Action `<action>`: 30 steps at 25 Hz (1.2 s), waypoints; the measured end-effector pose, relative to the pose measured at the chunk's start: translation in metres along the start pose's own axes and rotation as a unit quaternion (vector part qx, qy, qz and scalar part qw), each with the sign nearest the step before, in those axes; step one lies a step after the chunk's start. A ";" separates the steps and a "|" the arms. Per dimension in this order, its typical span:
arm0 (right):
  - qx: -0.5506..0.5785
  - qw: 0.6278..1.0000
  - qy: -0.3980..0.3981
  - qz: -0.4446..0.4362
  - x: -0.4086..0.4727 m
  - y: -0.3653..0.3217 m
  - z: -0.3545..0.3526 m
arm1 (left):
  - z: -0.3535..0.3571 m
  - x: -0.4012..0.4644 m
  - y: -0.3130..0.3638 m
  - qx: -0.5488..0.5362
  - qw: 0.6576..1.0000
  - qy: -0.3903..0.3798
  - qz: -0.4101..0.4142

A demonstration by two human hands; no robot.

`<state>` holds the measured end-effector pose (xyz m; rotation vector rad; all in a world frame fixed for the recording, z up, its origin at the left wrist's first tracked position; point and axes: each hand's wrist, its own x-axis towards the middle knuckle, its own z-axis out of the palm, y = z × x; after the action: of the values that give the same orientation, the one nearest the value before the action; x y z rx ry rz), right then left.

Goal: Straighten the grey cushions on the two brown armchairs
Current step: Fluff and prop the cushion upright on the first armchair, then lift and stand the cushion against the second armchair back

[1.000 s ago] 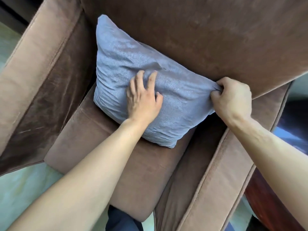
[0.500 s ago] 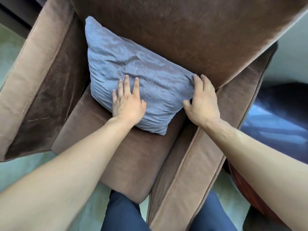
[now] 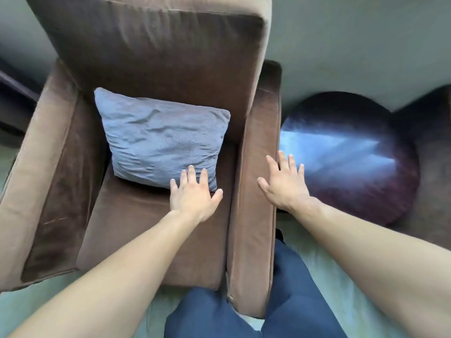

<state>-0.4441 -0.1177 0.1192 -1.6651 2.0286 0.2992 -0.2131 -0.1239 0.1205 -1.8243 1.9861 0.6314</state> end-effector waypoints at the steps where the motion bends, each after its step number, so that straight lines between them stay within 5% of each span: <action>1: 0.011 1.000 0.003 0.025 -0.026 0.010 -0.002 | 0.000 -0.014 0.009 0.015 1.000 -0.005 0.026; 11: 0.158 0.948 0.104 0.257 -0.235 0.167 -0.023 | -0.010 -0.130 0.192 0.106 0.968 0.031 0.226; 17: 0.246 0.888 0.122 0.369 -0.332 0.341 -0.001 | 0.047 -0.212 0.397 0.145 0.933 0.003 0.330; 30: 0.336 0.835 0.049 0.434 -0.374 0.601 0.038 | 0.119 -0.230 0.677 0.175 0.912 -0.024 0.369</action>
<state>-0.9650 0.3579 0.1912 -0.2866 2.4482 -0.2109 -0.8686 0.1743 0.2003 -0.8110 2.5402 0.4570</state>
